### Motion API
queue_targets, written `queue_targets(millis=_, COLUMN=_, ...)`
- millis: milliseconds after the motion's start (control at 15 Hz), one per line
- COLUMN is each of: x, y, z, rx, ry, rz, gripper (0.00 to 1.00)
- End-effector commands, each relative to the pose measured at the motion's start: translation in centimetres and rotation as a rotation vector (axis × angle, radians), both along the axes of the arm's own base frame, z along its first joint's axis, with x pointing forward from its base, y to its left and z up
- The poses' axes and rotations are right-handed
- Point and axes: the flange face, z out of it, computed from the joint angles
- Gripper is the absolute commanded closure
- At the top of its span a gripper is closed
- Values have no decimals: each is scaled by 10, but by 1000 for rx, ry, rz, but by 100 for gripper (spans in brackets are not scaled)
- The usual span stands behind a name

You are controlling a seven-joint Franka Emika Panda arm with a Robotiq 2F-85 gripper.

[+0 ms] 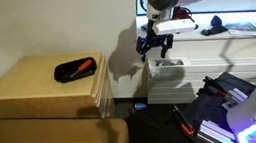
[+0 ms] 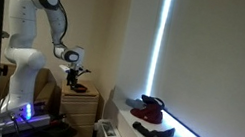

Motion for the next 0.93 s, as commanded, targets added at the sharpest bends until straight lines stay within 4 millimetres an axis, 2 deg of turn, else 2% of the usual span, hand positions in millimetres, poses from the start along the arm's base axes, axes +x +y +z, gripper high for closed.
queue_targets(millis=0, x=42, y=52, z=-37, rx=45, ry=-107, rz=-47, gripper=0)
queue_targets(millis=67, x=54, y=66, z=-45, rx=62, ry=-122, rz=-52, gripper=0)
queue_targets(millis=200, x=77, y=102, z=-69, rx=123, ry=-19, rz=-25, gripper=0)
queue_targets(millis=267, x=86, y=123, z=-72, rx=191, ry=11, rz=3, gripper=0)
queue_targets(millis=333, x=59, y=98, z=-54, rx=106, ry=-48, rz=-20, gripper=0)
queue_targets(millis=400, x=70, y=115, z=-62, rx=140, ry=-23, rz=-8, gripper=0)
queue_targets(millis=533, x=82, y=129, z=-72, rx=166, ry=-9, rz=-3, gripper=0)
queue_targets(millis=600, x=78, y=123, z=-80, rx=138, ry=13, rz=-32, gripper=0)
queue_targets(millis=733, x=76, y=120, z=-121, rx=128, ry=42, rz=-91, gripper=0)
queue_targets(millis=800, x=119, y=111, z=-140, rx=129, ry=44, rz=-122, gripper=0)
queue_targets(millis=867, x=124, y=113, z=-150, rx=138, ry=49, rz=-143, gripper=0)
